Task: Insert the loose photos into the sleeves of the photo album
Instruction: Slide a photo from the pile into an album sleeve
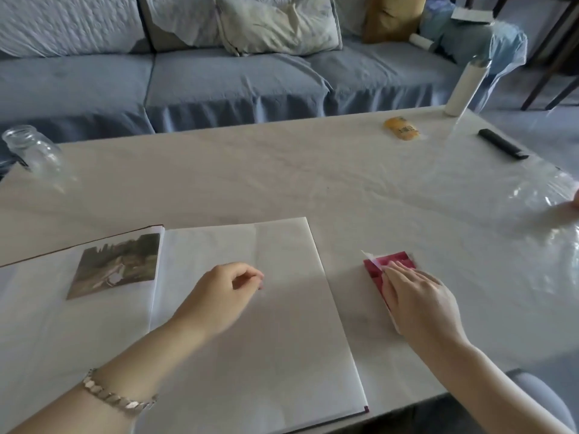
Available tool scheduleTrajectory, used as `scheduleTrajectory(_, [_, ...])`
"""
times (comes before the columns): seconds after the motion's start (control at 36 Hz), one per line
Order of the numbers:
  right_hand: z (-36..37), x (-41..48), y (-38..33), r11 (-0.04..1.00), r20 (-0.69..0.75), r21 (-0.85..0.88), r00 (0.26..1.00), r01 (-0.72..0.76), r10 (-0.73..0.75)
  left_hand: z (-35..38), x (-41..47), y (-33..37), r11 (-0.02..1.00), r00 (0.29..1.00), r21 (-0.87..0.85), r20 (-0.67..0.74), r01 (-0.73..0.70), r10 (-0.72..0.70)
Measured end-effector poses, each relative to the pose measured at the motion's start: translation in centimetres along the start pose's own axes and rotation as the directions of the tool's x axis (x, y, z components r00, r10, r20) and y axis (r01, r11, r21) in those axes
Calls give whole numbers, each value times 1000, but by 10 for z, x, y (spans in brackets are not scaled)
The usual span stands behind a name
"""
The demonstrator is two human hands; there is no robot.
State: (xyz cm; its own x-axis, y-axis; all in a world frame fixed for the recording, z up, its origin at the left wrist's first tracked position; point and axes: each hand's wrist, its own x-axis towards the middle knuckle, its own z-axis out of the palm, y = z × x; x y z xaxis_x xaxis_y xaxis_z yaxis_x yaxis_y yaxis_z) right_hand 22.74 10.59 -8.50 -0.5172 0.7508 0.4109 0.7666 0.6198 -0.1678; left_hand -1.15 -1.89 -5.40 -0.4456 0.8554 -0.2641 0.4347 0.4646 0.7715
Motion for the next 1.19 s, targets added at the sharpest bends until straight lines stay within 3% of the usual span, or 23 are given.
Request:
scheduleTrajectory(0.08, [-4, 8, -33, 979, -182, 86, 969, 183, -165, 2, -7, 15, 946, 993, -310, 100, 93, -64])
scheduleTrajectory(0.19, [0, 12, -81, 899, -215, 234, 922, 369, -323, -5, -16, 26, 786, 962, -572, 255, 235, -101])
scheduleTrajectory(0.25, [3, 14, -101, 849, -221, 307, 900, 430, -376, -10, -21, 25, 769, 979, -614, 187, 178, -77])
scheduleTrajectory(0.33, [6, 16, -127, 802, -171, 367, 882, 470, -439, -20, -24, 15, 787, 987, -602, 9, 132, -158])
scheduleTrajectory(0.39, [5, 20, -140, 782, -101, 458, 898, 424, -427, -32, -23, 2, 871, 982, -485, -108, 81, -152])
scheduleTrajectory(0.44, [5, 25, -149, 789, -51, 511, 928, 342, -369, -46, -24, -11, 965, 984, -261, -176, -15, -32])
scheduleTrajectory(0.53, [2, 39, -163, 804, 65, 507, 915, 313, -397, -69, -33, -19, 994, 993, 65, -70, -92, 96])
scheduleTrajectory(0.61, [-4, 55, -181, 790, 389, 604, 825, 107, -410, -88, -39, -23, 967, 989, 208, 28, -149, 146])
scheduleTrajectory(0.67, [0, 58, -194, 775, 481, 632, 776, 16, -408, -98, -44, -29, 969, 986, 185, 12, -163, 164])
scheduleTrajectory(0.72, [8, 58, -206, 724, 447, 687, 821, -61, -355, -109, -48, -37, 987, 990, 115, -74, -115, 124])
scheduleTrajectory(0.81, [20, 59, -224, 573, 436, 780, 875, -250, -211, -118, -52, -53, 999, 957, -47, -290, -25, 10])
scheduleTrajectory(0.89, [25, 61, -242, 389, 475, 823, 877, -415, -68, -126, -55, -75, 961, 871, -262, -449, 84, -198])
scheduleTrajectory(0.94, [30, 59, -256, 302, 519, 818, 855, -489, -23, -131, -59, -86, 876, 855, -450, -373, 172, -360])
scheduleTrajectory(1.0, [33, 56, -270, 248, 548, 815, 836, -524, -34, -132, -63, -93, 745, 881, -642, -230, 182, -413])
scheduleTrajectory(1.08, [40, 50, -286, 298, 535, 819, 841, -491, -85, -133, -70, -104, 684, 860, -723, -287, 94, -422])
scheduleTrajectory(1.14, [45, 44, -291, 352, 507, 829, 850, -435, -143, -138, -75, -115, 752, 801, -656, -414, 66, -432])
scheduleTrajectory(1.19, [51, 36, -289, 520, 466, 797, 860, -306, -209, -148, -80, -129, 856, 721, -513, -568, 66, -397])
